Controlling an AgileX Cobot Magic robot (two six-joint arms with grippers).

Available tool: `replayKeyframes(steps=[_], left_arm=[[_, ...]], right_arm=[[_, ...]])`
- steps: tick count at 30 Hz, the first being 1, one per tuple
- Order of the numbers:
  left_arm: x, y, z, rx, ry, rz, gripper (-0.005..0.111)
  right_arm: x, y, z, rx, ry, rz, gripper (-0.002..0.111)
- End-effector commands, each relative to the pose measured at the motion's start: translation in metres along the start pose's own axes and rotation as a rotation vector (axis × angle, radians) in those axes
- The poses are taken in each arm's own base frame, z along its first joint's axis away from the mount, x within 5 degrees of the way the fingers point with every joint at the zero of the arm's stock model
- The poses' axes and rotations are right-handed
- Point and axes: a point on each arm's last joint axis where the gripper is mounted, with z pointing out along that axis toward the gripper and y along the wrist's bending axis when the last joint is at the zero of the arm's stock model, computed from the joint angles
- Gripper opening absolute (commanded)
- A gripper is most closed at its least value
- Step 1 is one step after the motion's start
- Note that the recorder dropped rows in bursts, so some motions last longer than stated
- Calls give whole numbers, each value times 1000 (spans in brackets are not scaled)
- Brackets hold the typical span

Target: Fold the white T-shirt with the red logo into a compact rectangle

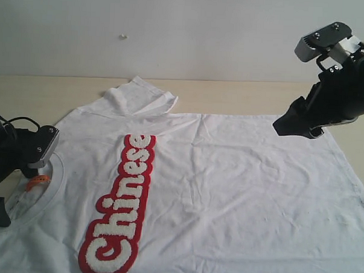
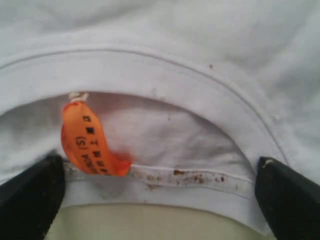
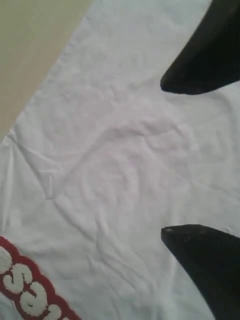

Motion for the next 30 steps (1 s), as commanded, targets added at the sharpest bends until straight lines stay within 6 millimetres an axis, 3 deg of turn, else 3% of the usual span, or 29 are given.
replayKeyframes(steps=[1,3,5,8,11,13,17,19,30], left_arm=[[-1,1,4,10,-4,-7,105],[-1,1,4,10,-4,-7,105],[-1,1,4,10,-4,-7,105],[-1,1,4,10,-4,-7,105],[-1,1,4,10,-4,-7,105],[-1,1,4,10,-4,-7,105],[-1,1,4,10,-4,-7,105],[-1,1,4,10,-4,-7,105],[-1,1,4,10,-4,-7,105]], right_arm=[[-4,-1,-1,10,-16,2,69],[-4,-1,-1,12,-13,-3,69],[-3,-2,-1,19,-2,-20,77],[-3,-3,-4,20,42,-83,105],[-3,-2,-6,7,63,-137,105],[5,-10,-7,72,166,-323,105],[22,-17,-5,24,376,-680,105],[28,-23,-4,59,456,-677,105],[39,-34,20,38,526,-674,105]])
